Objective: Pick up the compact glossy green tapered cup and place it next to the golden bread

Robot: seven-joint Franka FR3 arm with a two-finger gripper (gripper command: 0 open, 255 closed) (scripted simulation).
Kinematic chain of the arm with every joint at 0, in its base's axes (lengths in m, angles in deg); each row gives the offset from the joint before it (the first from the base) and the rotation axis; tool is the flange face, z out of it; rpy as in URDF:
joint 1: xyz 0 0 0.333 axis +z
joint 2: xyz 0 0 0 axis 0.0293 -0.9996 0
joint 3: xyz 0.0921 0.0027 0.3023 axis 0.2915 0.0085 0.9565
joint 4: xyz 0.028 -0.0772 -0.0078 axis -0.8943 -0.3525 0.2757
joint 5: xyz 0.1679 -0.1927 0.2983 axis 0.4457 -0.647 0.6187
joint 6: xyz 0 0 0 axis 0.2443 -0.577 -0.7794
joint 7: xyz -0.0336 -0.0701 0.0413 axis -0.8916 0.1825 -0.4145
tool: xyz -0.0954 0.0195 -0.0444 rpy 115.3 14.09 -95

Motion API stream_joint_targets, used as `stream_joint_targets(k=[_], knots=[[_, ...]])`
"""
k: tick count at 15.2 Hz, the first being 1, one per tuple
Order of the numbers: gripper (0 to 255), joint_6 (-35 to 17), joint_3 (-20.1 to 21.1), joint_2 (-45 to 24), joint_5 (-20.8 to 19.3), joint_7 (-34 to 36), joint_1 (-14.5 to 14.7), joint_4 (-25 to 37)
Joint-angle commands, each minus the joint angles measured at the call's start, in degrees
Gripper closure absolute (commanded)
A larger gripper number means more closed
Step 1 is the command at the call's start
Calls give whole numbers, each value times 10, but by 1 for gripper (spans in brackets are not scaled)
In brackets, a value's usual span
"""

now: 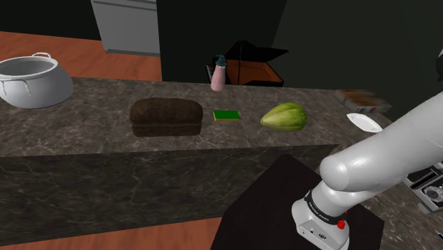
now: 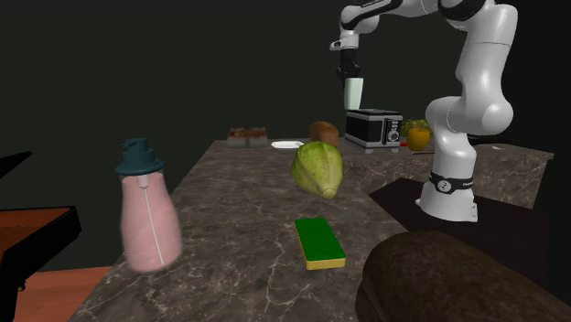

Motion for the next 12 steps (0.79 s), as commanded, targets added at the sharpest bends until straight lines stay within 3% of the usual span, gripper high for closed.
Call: stream_joint_targets(k=[1, 3, 5, 12], knots=[[255, -1, -49, -45, 38, -55, 1, 23], [255, 3, -99, -117, 104, -129, -17, 50], [255, 17, -109, -195, 177, -204, -81, 82], [255, -42, -99, -172, 156, -190, -70, 18]])
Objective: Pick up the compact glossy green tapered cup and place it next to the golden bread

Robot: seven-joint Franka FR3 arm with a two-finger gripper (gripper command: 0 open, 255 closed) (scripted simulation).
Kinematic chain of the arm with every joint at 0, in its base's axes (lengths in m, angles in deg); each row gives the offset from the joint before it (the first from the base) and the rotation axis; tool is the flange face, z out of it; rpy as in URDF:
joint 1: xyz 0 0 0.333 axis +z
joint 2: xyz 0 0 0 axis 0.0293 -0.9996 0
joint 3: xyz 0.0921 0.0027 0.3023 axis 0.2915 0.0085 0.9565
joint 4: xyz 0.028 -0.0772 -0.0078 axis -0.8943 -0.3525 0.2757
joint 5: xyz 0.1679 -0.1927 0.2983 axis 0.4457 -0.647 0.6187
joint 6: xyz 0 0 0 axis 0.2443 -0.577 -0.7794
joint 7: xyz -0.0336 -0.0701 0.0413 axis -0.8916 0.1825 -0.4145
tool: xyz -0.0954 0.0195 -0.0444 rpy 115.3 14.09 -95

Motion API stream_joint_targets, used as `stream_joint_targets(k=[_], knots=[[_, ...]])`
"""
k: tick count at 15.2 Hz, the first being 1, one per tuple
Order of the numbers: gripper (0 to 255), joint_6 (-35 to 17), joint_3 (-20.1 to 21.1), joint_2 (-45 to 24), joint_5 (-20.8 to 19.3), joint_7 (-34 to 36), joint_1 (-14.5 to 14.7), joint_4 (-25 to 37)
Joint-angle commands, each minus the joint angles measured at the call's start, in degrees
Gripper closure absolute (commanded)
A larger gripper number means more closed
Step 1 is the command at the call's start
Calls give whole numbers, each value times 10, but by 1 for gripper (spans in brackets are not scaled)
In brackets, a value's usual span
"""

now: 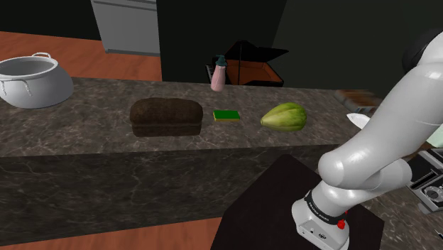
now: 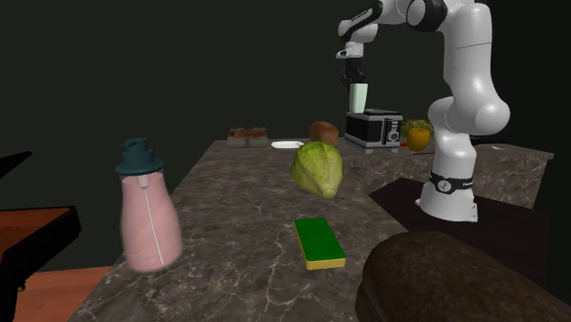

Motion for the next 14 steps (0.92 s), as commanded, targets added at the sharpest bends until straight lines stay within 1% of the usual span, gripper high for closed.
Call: stream_joint_targets(k=[1, 7, 14], knots=[[255, -15, -3, 5, -6, 2, 5, -21], [255, -61, -1, 4, -4, 0, 8, -67], [255, -112, 6, -11, 13, -13, 1, -113]])
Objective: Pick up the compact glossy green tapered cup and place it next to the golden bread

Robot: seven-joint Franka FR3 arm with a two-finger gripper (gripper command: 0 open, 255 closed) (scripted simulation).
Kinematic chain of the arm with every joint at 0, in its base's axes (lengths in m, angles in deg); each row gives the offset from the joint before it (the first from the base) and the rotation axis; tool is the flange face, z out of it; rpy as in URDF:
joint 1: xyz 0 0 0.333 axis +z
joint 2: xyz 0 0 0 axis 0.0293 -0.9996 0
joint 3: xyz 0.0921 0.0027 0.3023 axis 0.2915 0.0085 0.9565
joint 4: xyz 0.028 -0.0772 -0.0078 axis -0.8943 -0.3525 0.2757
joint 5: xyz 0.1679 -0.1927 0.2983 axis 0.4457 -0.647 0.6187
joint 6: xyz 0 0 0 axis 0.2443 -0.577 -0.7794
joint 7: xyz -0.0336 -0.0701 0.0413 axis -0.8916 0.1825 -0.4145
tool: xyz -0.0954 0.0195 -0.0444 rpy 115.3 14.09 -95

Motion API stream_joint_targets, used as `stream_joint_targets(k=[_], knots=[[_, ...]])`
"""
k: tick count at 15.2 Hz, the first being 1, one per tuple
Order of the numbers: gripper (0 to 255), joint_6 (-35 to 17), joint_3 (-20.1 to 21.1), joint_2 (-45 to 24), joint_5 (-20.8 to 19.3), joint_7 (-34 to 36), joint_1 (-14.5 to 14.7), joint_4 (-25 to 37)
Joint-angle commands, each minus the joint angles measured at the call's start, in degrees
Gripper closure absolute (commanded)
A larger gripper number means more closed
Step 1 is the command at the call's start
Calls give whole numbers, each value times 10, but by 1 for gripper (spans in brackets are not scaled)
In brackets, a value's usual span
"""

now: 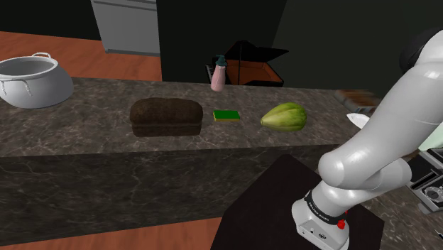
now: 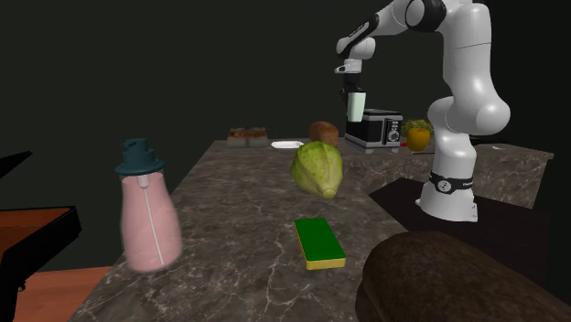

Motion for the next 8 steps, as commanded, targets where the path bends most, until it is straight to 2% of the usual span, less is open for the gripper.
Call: stream_joint_targets(k=[1, 8], knots=[[255, -11, 1, -8, 5, -7, -8, -16], [255, -58, 19, -35, 36, -28, -27, -54]])
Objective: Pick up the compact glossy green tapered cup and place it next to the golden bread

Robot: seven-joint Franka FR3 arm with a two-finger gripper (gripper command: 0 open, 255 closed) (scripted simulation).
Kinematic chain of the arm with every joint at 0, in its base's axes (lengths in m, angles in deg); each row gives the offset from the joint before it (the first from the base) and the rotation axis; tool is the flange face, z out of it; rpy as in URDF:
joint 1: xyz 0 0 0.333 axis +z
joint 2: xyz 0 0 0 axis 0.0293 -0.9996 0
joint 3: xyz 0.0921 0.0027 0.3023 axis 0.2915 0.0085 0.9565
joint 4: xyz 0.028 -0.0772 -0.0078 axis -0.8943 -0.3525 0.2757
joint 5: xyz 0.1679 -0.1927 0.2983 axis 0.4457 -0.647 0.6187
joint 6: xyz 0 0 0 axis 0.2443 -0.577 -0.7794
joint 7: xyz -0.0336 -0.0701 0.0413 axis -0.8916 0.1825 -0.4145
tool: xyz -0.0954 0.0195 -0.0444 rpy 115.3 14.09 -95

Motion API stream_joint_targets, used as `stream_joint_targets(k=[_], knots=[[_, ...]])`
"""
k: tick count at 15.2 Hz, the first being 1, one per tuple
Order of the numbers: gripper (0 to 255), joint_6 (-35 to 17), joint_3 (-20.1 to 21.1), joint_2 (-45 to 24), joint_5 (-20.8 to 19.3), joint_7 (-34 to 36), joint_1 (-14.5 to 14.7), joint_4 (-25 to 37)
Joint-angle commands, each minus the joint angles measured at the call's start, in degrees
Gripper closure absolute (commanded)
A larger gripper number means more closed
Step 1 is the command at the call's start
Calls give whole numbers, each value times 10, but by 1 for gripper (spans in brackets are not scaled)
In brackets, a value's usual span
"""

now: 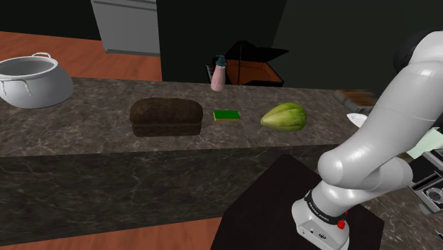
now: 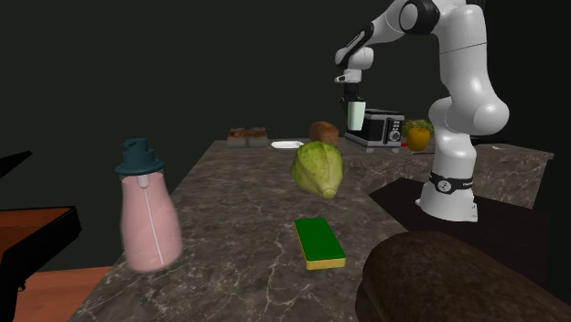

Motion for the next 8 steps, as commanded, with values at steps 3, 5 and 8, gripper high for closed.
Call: stream_joint_targets(k=[3, 5, 8], knots=[[255, -24, 11, -17, 17, -13, -15, -21], [255, -37, 19, -27, 28, -20, -22, -30], [255, -55, 31, -41, 45, -31, -35, -42]])
